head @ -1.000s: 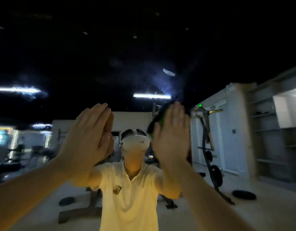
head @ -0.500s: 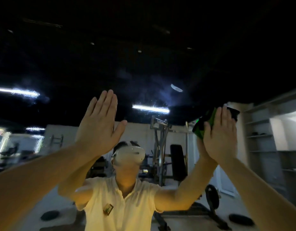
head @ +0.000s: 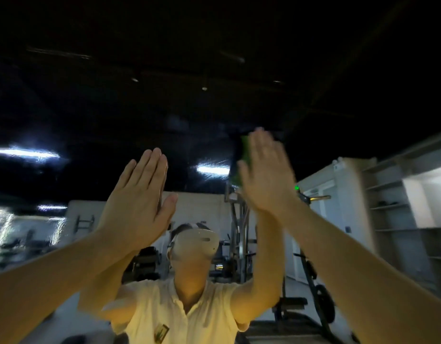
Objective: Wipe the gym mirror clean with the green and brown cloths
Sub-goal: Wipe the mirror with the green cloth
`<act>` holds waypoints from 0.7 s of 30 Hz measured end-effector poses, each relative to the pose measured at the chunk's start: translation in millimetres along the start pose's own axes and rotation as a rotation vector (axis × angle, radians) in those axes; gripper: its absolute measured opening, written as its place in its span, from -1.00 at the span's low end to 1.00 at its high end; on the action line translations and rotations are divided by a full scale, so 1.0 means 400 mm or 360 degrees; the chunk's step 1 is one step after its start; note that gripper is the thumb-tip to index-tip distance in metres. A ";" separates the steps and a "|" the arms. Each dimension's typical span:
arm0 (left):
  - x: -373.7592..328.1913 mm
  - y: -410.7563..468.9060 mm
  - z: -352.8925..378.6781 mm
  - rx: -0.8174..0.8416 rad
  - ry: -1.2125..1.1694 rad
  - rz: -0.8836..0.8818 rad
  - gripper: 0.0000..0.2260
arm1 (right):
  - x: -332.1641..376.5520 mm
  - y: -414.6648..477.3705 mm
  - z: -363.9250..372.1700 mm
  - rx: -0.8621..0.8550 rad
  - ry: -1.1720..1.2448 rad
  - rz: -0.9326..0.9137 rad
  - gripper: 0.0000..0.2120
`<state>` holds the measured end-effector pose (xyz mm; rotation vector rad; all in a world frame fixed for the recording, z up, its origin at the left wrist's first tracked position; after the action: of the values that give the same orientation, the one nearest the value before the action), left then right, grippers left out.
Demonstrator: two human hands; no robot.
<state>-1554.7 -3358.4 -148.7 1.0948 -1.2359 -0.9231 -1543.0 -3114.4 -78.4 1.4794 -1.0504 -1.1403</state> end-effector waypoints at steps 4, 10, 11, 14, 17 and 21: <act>0.000 0.002 0.000 -0.0030 0.0010 0.0003 -0.33 | -0.260 -0.013 -0.055 -0.0144 0.0059 0.0736 -0.28; -0.004 0.005 -0.003 -0.0032 -0.0036 0.0030 -0.34 | 0.098 0.088 -0.012 -0.0186 0.0107 0.0341 -0.32; -0.001 0.008 -0.010 -0.0032 -0.0048 0.0022 -0.35 | 0.193 0.096 0.010 -0.0122 0.0132 0.0127 -0.33; 0.019 0.028 -0.049 -0.0084 -0.0088 0.0026 -0.41 | 0.341 0.078 0.051 0.0175 0.0181 -0.0427 -0.35; 0.046 0.079 -0.078 -0.0159 -0.0026 0.0052 -0.46 | 0.160 0.081 0.011 0.0052 0.0145 -0.0295 -0.34; 0.072 0.117 -0.028 -0.0090 0.0093 -0.0080 -0.31 | -0.219 0.059 -0.055 -0.0126 -0.0002 0.0494 -0.32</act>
<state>-1541.5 -3373.1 -96.0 1.1044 -1.1328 -0.9521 -1540.0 -3029.8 -39.2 1.2044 -1.1752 -0.9500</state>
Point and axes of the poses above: each hand's wrist, its own y-axis towards the middle knuckle, its own z-axis out of the palm, x = y × z, the point moved 9 cm from there along y, towards the middle knuckle, and after that the axes turned 11 degrees about y, right-handed, at the moved point
